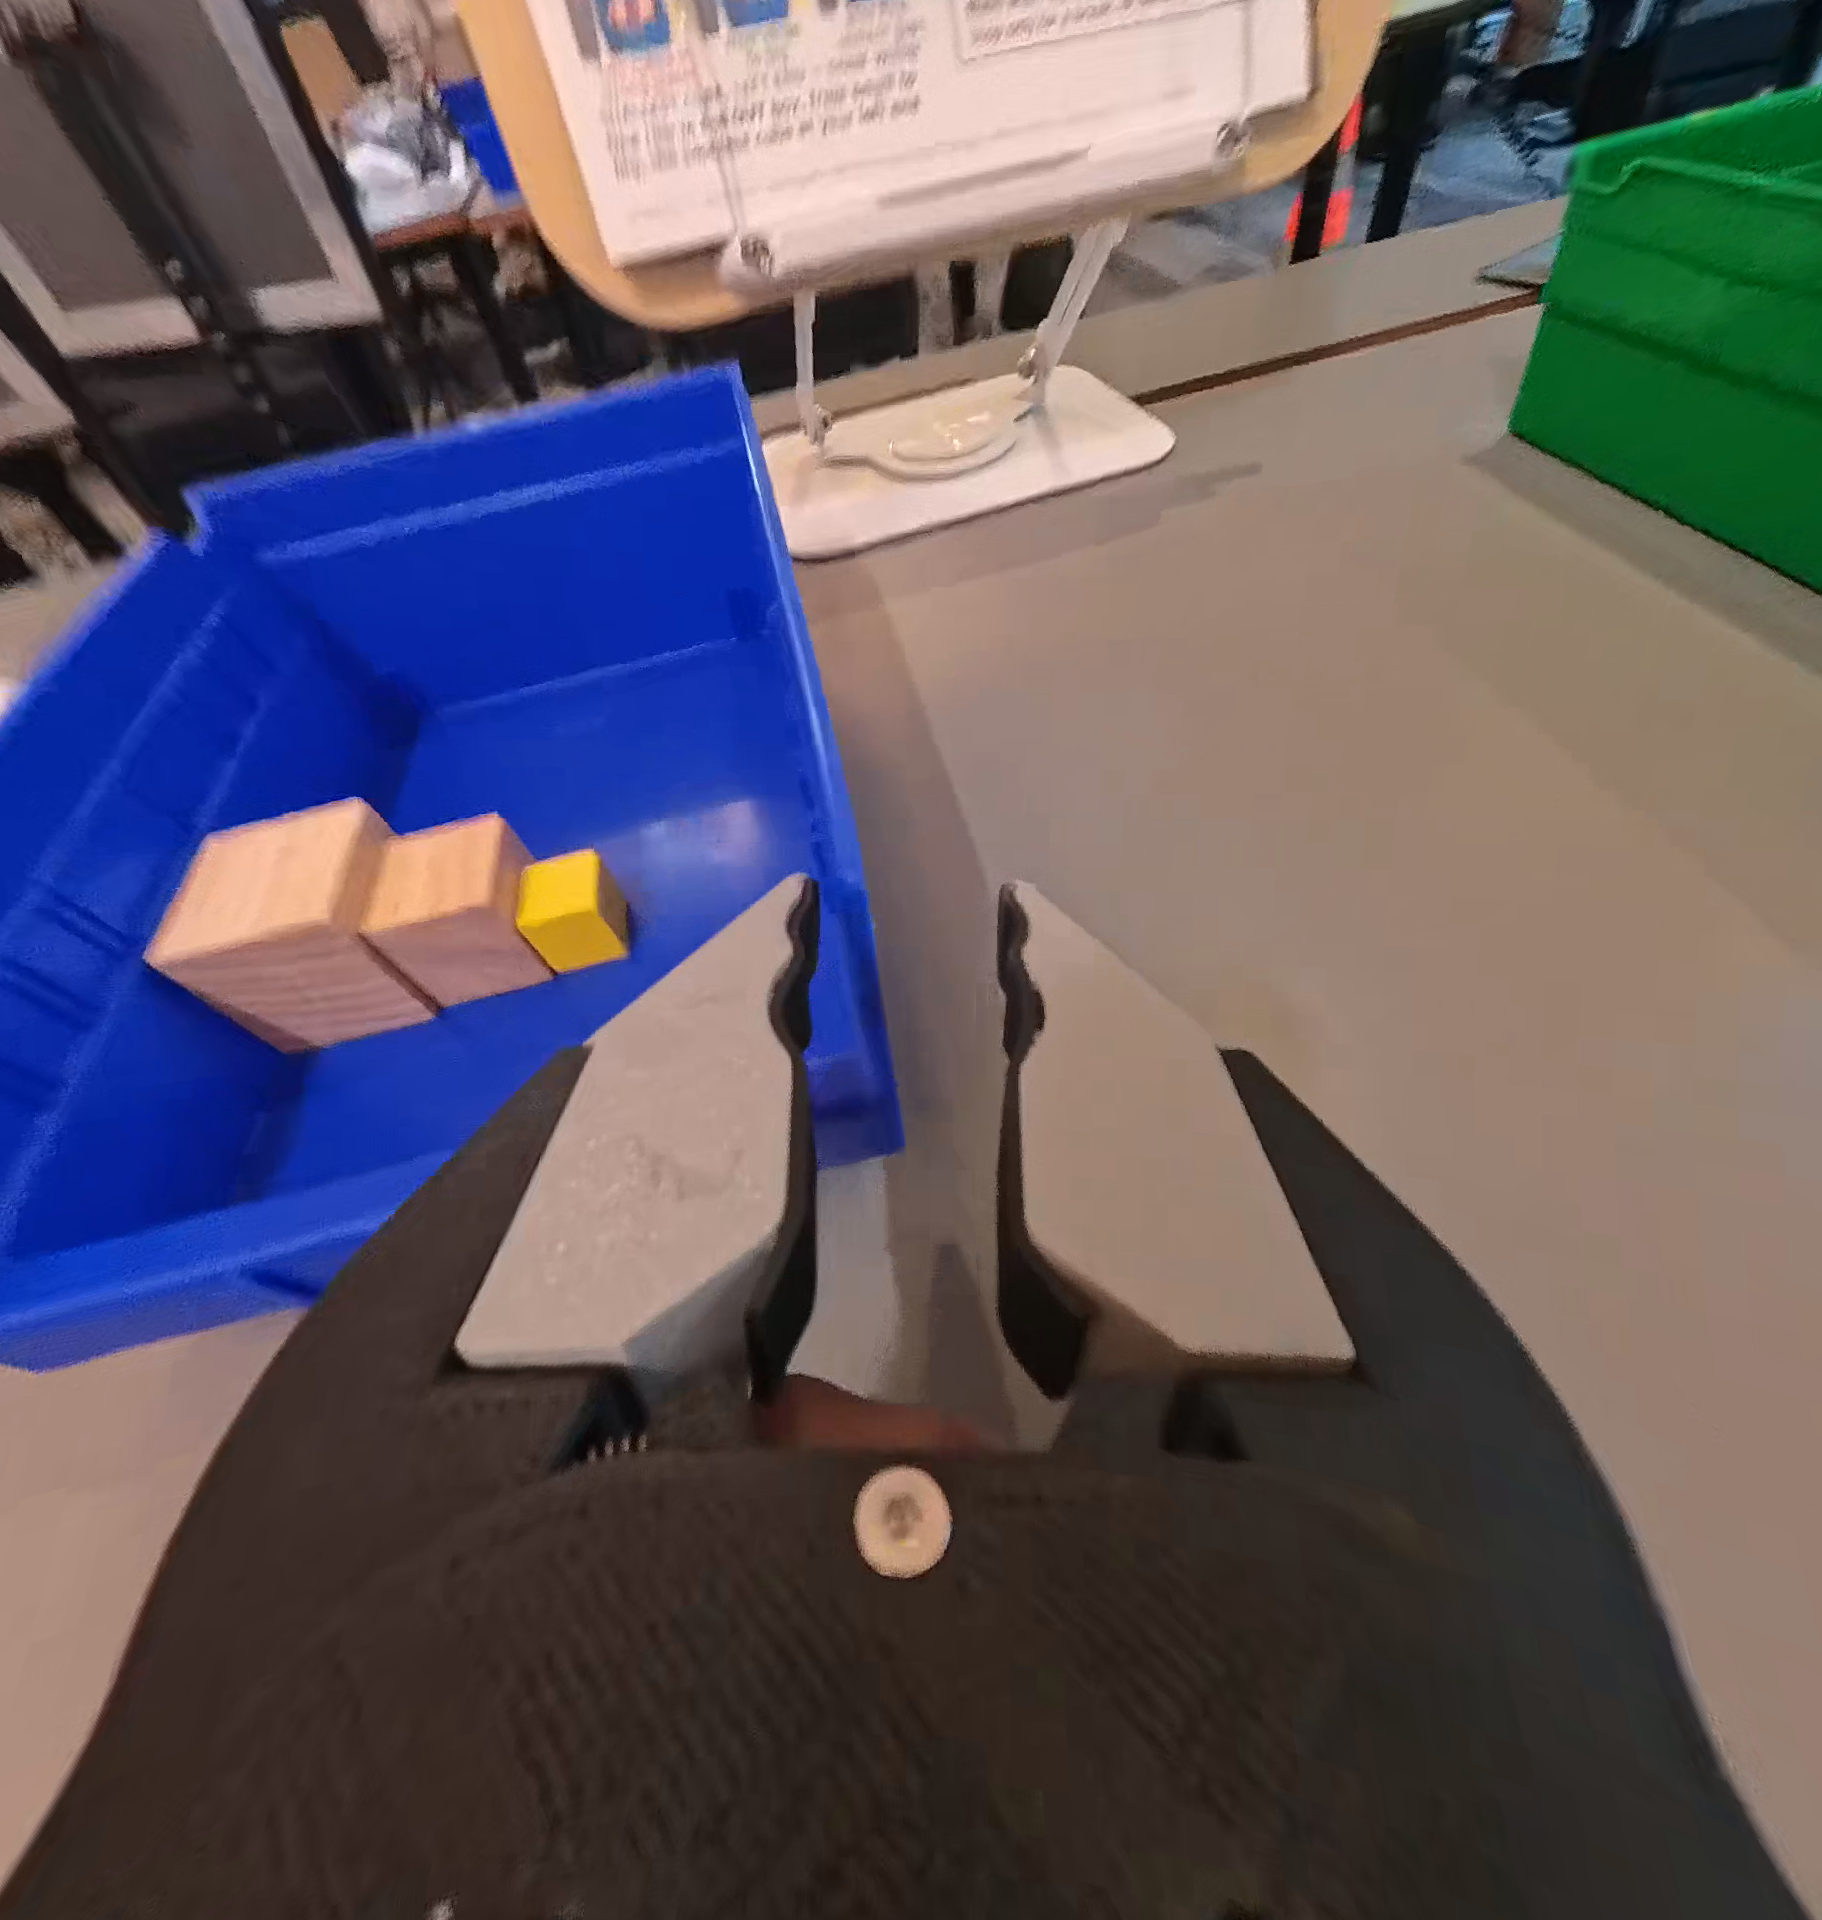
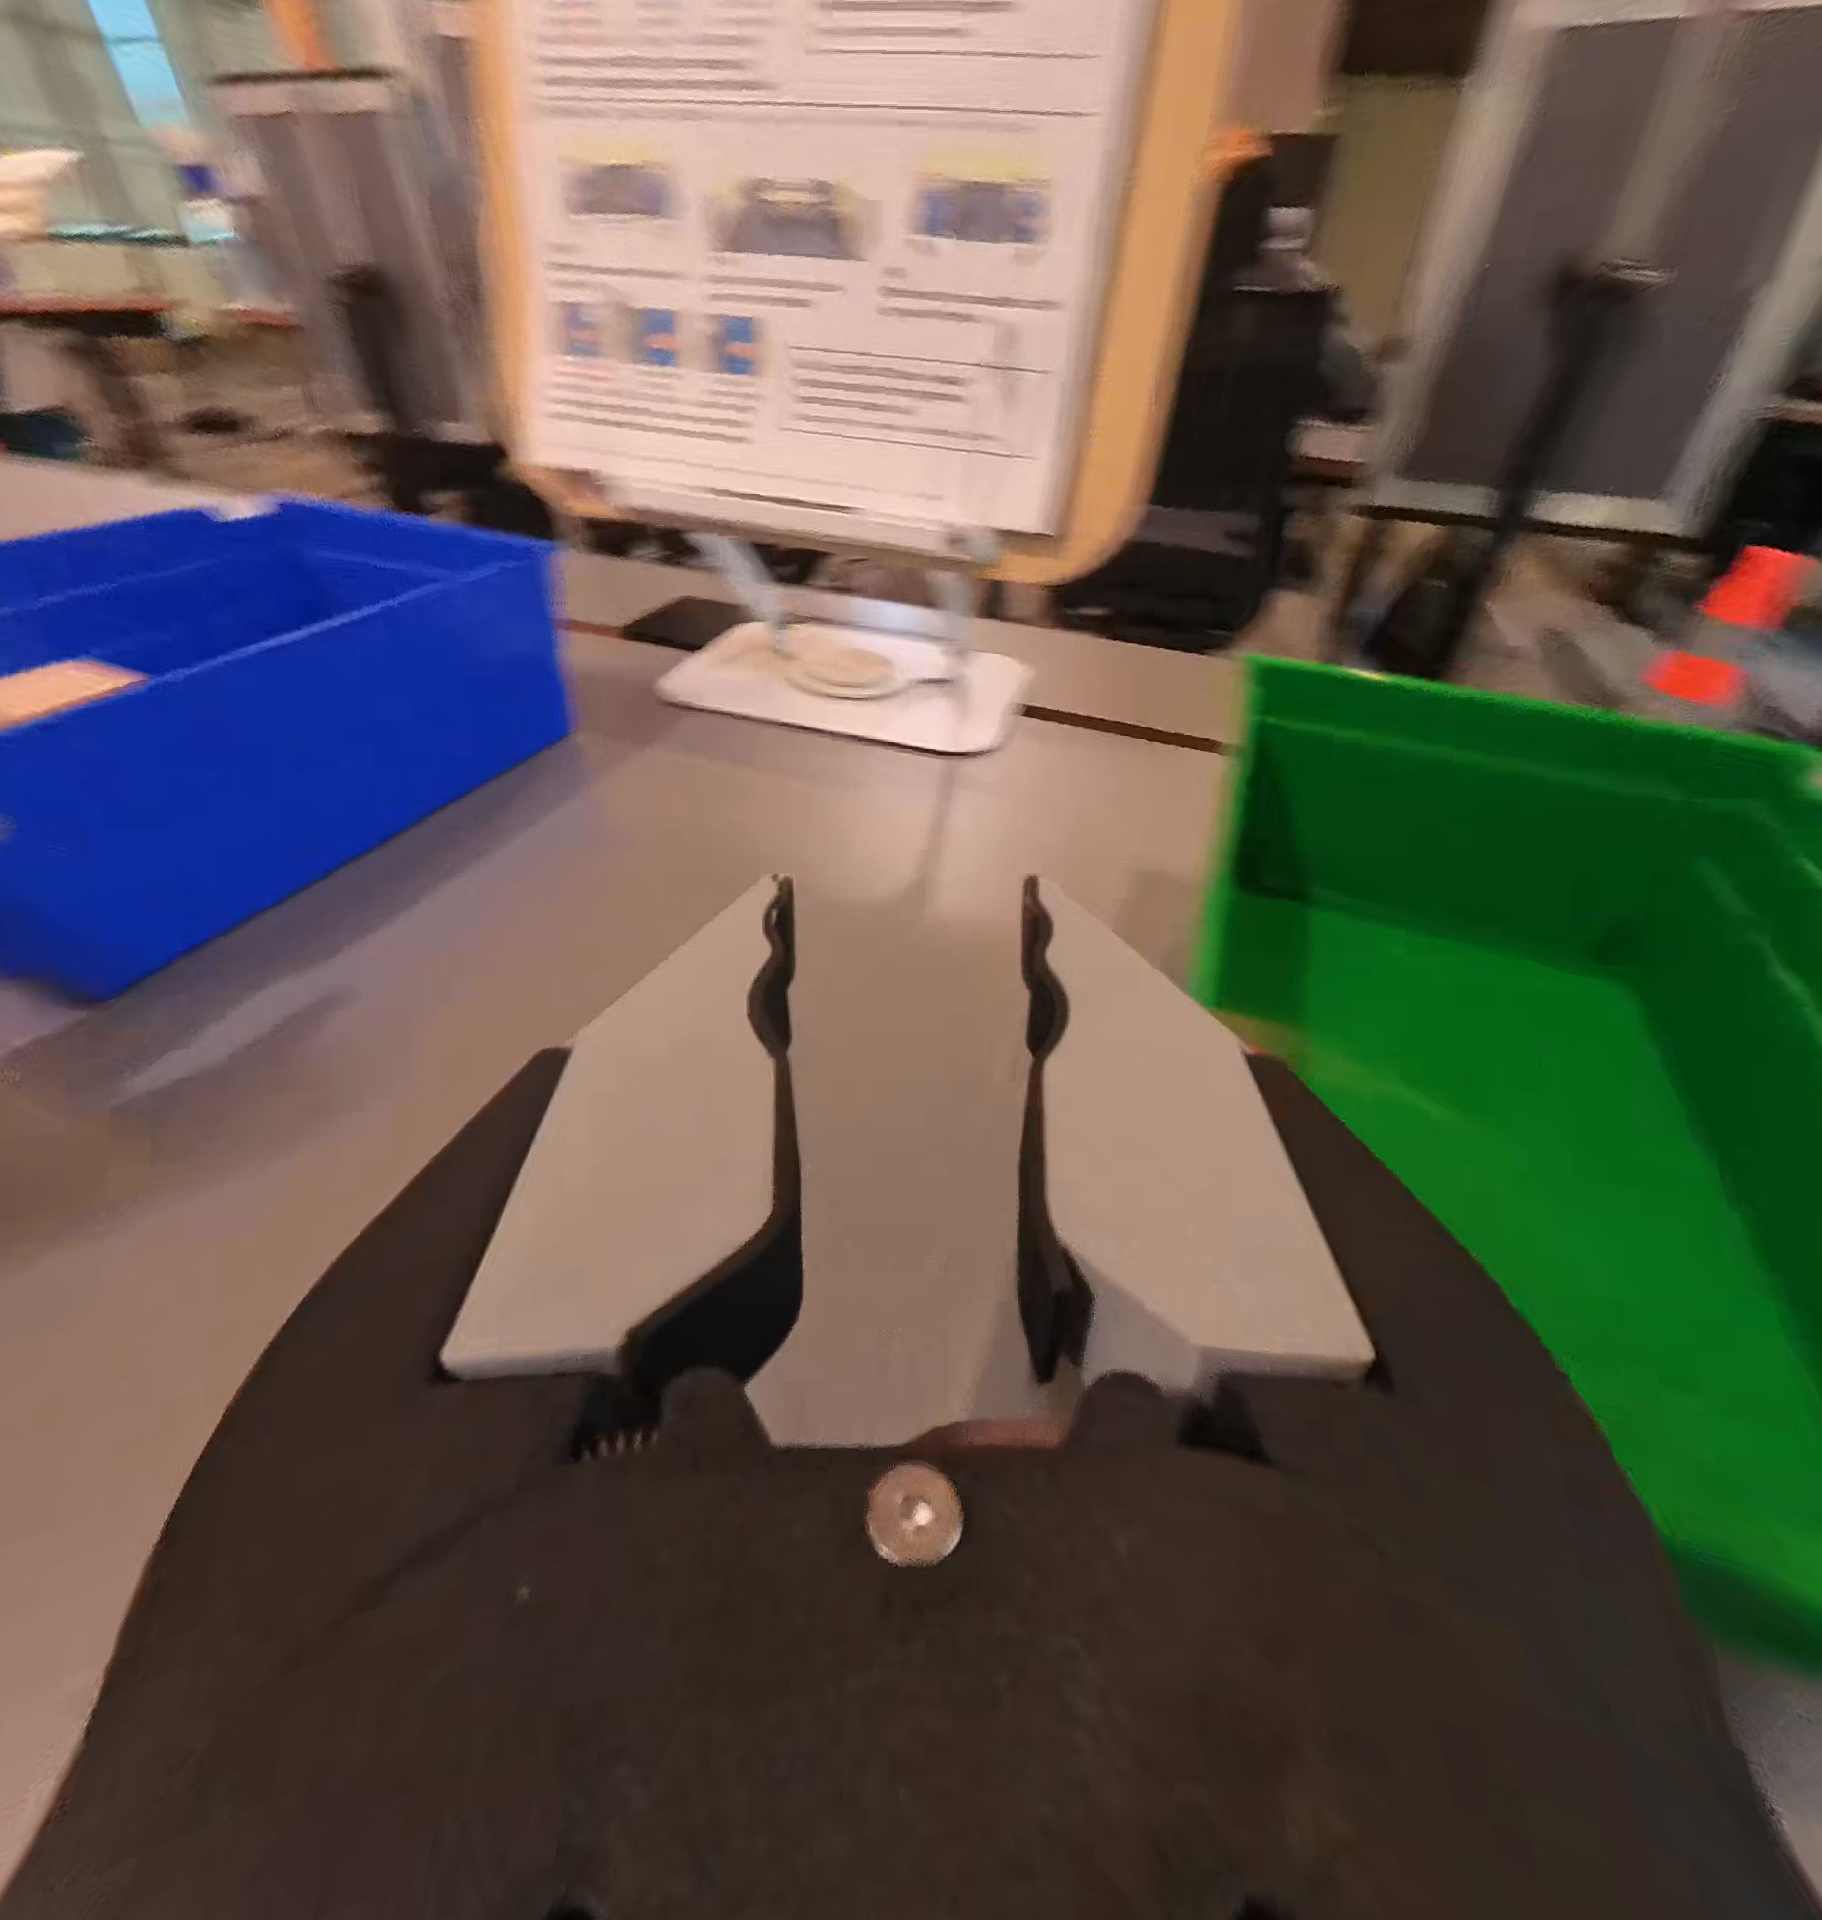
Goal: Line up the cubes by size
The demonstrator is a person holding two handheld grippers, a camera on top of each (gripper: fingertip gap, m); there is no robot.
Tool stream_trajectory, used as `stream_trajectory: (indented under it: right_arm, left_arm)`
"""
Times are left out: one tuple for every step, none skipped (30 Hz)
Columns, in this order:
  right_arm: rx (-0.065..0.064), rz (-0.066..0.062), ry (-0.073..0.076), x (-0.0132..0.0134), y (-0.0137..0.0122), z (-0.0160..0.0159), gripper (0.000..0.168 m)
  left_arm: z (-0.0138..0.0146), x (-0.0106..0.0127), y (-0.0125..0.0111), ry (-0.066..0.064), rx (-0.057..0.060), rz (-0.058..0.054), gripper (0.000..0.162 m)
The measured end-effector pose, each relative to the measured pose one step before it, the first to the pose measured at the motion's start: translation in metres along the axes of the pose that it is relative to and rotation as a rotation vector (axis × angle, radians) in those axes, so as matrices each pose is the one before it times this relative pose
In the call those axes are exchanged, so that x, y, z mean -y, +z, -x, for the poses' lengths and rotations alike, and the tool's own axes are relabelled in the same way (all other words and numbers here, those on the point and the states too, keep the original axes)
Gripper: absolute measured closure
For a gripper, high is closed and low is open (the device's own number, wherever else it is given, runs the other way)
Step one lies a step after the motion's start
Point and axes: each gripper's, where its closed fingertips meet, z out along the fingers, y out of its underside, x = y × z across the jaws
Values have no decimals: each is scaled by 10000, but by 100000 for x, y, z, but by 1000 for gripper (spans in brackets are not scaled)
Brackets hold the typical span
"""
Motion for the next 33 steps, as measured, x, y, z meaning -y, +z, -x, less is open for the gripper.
stream_trajectory:
  right_arm:
    - [1149, 158, -256, 320, 469, 2289, 127]
    - [1220, 298, -181, 32, 669, 2254, 125]
    - [1203, 369, -138, -171, 828, 2025, 120]
    - [947, 297, -28, -151, 928, 1410, 109]
    - [781, 203, 53, -101, 933, 923, 103]
    - [770, 35, 118, 59, 865, 754, 103]
    - [690, -145, 116, 246, 827, 573, 103]
    - [574, -153, 69, 221, 831, 383, 103]
    - [554, -21, 48, -49, 783, 407, 103]
    - [540, 62, 16, -257, 703, 492, 102]
    - [466, 89, -77, -399, 608, 499, 101]
    - [372, 120, -176, -592, 503, 489, 99]
    - [392, 177, -243, -763, 392, 668, 95]
    - [274, 229, -171, -754, 245, 599, 94]
    - [6, 205, -104, -500, 79, 253, 94]
    - [-88, 112, -152, -190, -53, 158, 93]
    - [-78, -87, -170, 60, -147, 140, 94]
    - [-4, -112, -52, 58, -167, 143, 96]
    - [117, -34, 62, -25, -143, 232, 96]
    - [104, 1, 112, -50, -111, 153, 96]
    - [56, -20, 109, -11, -111, 24, 96]
    - [50, -51, 69, 83, -94, 12, 95]
    - [89, -45, 24, 84, -91, 87, 95]
    - [92, -16, -4, 74, -57, 142, 95]
    - [14, -1, -36, 56, -45, 51, 95]
    - [-75, -15, -58, 77, -56, -48, 95]
    - [-37, -32, -30, 69, -56, -8, 95]
    - [51, -26, 28, 19, -40, 101, 95]
    - [120, -3, 94, -44, 24, 160, 96]
    - [233, 38, 158, -119, 46, 306, 96]
    - [364, 40, 191, -116, 66, 487, 97]
    - [378, 7, 205, -43, 55, 517, 97]
    - [266, -44, 193, 34, 38, 358, 97]
  left_arm:
    - [713, 1041, -885, 326, -88, -285, 130]
    - [1041, 1149, -947, 283, -111, -303, 131]
    - [830, 1005, -895, 273, -449, -166, 136]
    - [276, 585, -689, 260, -934, 156, 145]
    - [199, 205, -348, 261, -1014, 470, 146]
    - [735, 49, 22, 570, -635, 583, 138]
    - [1163, -62, 374, 1058, -265, 545, 125]
    - [1086, -468, 685, 1331, -243, 617, 115]
    - [599, -868, 892, 1225, -460, 703, 112]
    - [-191, -867, 1015, 1084, -811, 600, 103]
    - [-345, -899, 1091, 877, -804, 559, 100]
    - [199, -984, 1218, 671, -441, 672, 103]
    - [550, -799, 1298, 563, -169, 621, 102]
    - [503, -471, 1220, 461, -130, 403, 103]
    - [440, -291, 1135, 348, -147, 257, 109]
    - [383, -266, 1037, 255, -155, 216, 115]
    - [293, -267, 963, 181, -165, 202, 115]
    - [214, -351, 891, 140, -162, 220, 115]
    - [-11, -473, 830, 129, -232, 284, 115]
    - [-302, -598, 776, 132, -350, 363, 115]
    - [-312, -703, 722, 144, -313, 444, 114]
    - [-124, -790, 661, 119, -169, 502, 113]
    - [-142, -641, 457, 66, -186, 411, 115]
    - [-12, -92, 85, 20, -155, 46, 127]
    - [185, 19, 23, 4, -25, -9, 124]
    - [56, -1, 62, -28, -68, 4, 133]
    - [18, 22, 25, 26, -45, -22, 133]
    - [23, 93, -71, 47, 24, -82, 134]
    - [10, 174, -131, -38, 74, -157, 134]
    - [55, 291, -235, -60, 182, -252, 136]
    - [177, 457, -387, -27, 360, -392, 136]
    - [194, 636, -545, -20, 468, -511, 136]
    - [142, 713, -698, -61, 499, -561, 136]
